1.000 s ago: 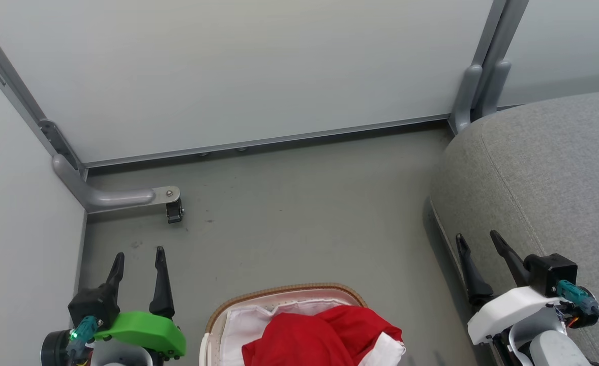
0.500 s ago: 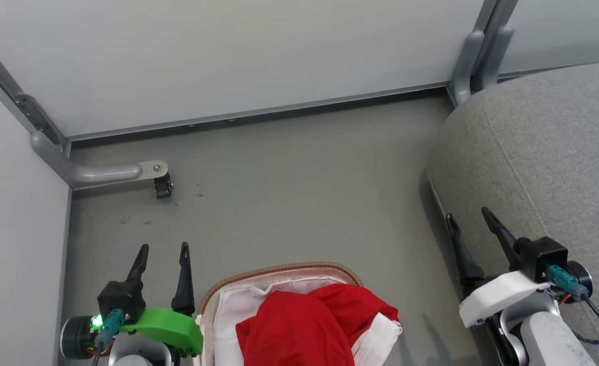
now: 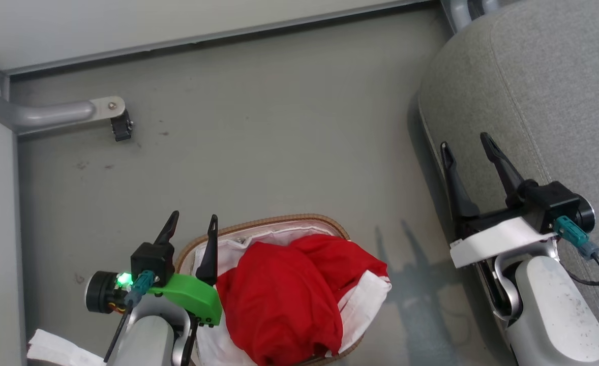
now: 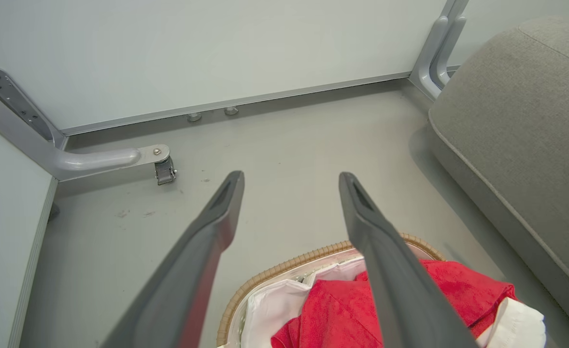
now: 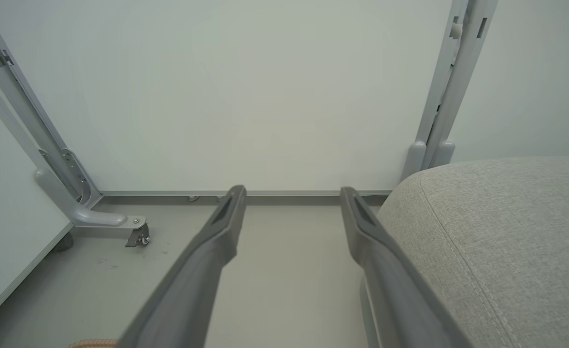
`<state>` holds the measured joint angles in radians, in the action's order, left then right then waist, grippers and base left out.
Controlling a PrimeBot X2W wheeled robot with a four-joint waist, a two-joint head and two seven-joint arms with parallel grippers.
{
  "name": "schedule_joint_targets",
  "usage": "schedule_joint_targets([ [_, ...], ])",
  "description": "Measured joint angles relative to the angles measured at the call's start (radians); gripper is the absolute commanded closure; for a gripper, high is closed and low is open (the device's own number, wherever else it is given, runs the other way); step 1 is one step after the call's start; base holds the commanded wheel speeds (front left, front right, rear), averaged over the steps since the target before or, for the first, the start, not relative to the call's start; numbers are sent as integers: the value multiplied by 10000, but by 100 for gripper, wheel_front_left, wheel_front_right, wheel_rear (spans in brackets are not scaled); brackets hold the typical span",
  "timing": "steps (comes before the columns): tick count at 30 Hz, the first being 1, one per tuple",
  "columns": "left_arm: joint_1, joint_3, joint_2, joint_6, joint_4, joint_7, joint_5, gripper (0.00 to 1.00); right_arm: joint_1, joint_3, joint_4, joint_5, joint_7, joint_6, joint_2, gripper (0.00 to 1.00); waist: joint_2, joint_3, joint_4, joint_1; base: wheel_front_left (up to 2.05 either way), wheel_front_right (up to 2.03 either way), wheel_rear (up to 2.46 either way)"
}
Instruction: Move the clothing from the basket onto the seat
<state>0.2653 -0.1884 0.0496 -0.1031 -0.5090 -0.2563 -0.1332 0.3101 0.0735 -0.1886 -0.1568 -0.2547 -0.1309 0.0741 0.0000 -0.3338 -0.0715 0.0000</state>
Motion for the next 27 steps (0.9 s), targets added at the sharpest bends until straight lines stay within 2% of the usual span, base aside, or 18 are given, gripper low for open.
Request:
schedule_joint_targets([
  [10,1003,-485,-19,-128,-1319,-82,-82,0,769,0,251,-92,-71,-2,-155,0,0,-1718,-560,0,0,0,0],
  [16,1760,-1143,-31,-215,-2761,-82,-153,0,1115,19,456,-184,-71,-2,-203,0,0,-2648,-969,1,0,0,0],
  [27,3145,-1703,-31,-255,-5221,-84,-631,0,1543,397,819,-612,-71,-2,-228,0,0,-4048,-1674,2,0,0,0],
])
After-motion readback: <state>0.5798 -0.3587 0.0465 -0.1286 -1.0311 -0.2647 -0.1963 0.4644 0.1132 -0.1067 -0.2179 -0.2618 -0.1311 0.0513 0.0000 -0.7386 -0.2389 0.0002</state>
